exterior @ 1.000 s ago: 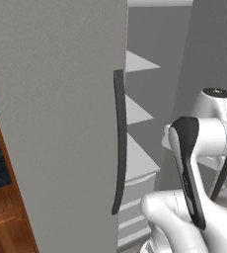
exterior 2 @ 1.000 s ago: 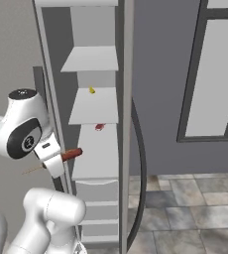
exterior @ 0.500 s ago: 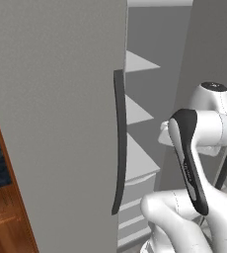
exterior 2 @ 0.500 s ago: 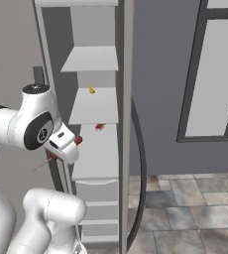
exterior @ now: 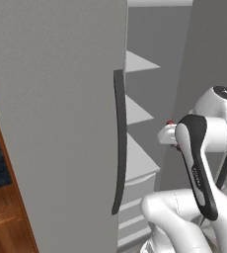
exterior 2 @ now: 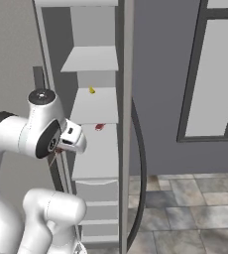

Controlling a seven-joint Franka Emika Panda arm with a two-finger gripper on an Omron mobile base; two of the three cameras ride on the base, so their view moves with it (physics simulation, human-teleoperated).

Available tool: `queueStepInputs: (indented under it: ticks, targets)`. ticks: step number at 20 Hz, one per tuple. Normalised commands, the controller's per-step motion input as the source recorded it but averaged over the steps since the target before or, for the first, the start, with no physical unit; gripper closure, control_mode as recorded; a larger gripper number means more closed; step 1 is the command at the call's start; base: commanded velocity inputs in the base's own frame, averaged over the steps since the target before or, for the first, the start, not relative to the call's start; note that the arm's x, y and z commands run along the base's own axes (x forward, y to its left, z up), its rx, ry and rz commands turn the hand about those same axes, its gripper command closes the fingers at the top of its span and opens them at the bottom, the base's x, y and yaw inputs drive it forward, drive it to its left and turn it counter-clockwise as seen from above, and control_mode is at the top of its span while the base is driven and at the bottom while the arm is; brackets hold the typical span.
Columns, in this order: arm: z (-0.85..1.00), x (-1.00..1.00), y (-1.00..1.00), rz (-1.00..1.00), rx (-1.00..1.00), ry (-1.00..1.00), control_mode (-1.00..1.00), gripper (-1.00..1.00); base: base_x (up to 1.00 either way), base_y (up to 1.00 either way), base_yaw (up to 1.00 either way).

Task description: Store the hot dog in the freezer for long-term storage. Close the freezer door after placing the cooked food.

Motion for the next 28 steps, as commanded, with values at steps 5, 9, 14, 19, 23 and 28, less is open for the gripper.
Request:
queueStepInputs:
  ticks: [5, 9, 14, 19, 23, 28]
  targets:
    - [0.01, 0.22, 0.0, 0.29, -0.03, -0.17, -1.0, 1.0, 0.0, 0.0, 0.0]
    - [0.13, 0.19, 0.0, 0.12, -0.04, -0.05, -1.0, 1.0, 0.0, 0.0, 0.0]
    - [0.03, 0.41, 0.0, 0.0, -0.03, 0.0, -1.0, 1.0, 0.0, 0.0, 0.0]
    - [0.0, 0.32, 0.0, -0.01, -0.02, 0.0, -1.0, 1.0, 0.0, 0.0, 0.0]
    - [0.0, 0.37, 0.0, -0.01, -0.01, 0.01, -1.0, 1.0, 0.0, 0.0, 0.0]
    - [0.0, 0.53, 0.0, -0.01, 0.0, 0.02, -1.0, 1.0, 0.0, 0.0, 0.0]
